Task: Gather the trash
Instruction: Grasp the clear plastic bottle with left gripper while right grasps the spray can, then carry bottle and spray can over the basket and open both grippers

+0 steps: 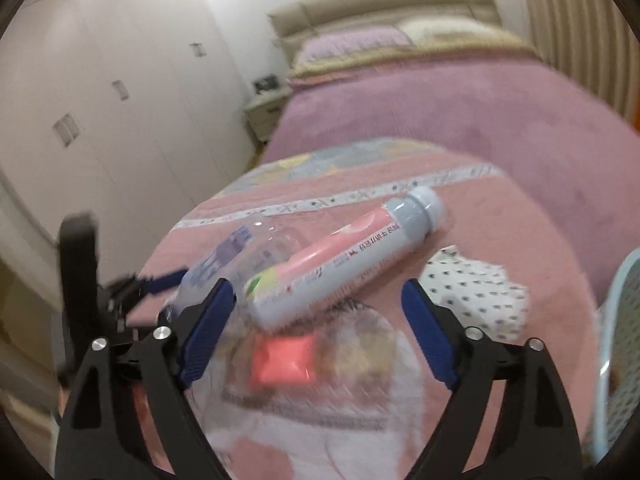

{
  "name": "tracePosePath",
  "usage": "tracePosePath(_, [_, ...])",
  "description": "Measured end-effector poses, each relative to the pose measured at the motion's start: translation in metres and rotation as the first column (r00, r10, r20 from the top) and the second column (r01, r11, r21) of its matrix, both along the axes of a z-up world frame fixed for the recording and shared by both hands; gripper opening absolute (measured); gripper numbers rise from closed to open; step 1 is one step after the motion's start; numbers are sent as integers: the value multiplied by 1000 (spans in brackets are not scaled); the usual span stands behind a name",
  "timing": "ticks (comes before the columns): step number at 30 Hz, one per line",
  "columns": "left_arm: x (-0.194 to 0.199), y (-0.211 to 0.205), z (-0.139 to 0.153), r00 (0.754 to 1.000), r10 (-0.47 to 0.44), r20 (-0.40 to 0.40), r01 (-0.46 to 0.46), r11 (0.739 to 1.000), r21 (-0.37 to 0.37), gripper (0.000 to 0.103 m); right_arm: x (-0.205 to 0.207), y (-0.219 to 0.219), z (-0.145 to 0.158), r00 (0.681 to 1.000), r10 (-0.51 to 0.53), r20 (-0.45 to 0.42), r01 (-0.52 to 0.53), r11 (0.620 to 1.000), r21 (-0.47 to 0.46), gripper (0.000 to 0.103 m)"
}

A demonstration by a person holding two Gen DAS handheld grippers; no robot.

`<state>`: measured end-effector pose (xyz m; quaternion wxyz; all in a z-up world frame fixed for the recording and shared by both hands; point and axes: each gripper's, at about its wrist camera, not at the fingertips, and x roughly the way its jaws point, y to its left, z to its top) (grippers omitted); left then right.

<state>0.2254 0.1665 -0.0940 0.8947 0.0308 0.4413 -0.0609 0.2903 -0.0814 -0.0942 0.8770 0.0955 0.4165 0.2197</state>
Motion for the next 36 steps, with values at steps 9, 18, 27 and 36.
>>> tracePosePath(9, [6,-5,-14,999,-31,-19,31,999,14,68,61,18,-37,959,-150,-239,167,985,52,83])
tracePosePath(18, [9,-9,-14,1000,-18,-10,18,999,37,62,74,29,-47,959,-156,-235,167,986,27,62])
tracePosePath(27, [-7,5,9,996,84,28,-84,996,0,62,69,14,-40,972,-61,-226,92,987,130,48])
tracePosePath(36, [-58,3,37,992,104,77,-99,993,-67,62,36,-4,-14,982,40,-187,7,970,245,46])
